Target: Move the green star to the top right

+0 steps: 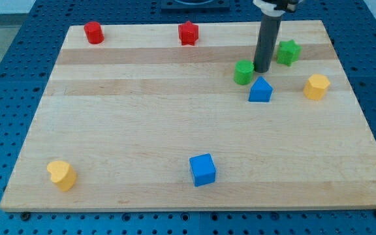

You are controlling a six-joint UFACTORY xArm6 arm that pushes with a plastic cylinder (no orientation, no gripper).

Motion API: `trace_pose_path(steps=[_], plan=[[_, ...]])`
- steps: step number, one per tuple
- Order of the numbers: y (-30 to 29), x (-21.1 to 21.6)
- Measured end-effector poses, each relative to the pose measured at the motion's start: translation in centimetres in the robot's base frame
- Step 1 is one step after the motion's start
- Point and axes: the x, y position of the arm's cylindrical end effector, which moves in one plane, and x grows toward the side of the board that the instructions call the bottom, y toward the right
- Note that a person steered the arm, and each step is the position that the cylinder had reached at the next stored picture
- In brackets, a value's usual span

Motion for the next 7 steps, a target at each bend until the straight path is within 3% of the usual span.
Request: trace_pose_path(steps=[7], plan=[[9.4, -6.2]])
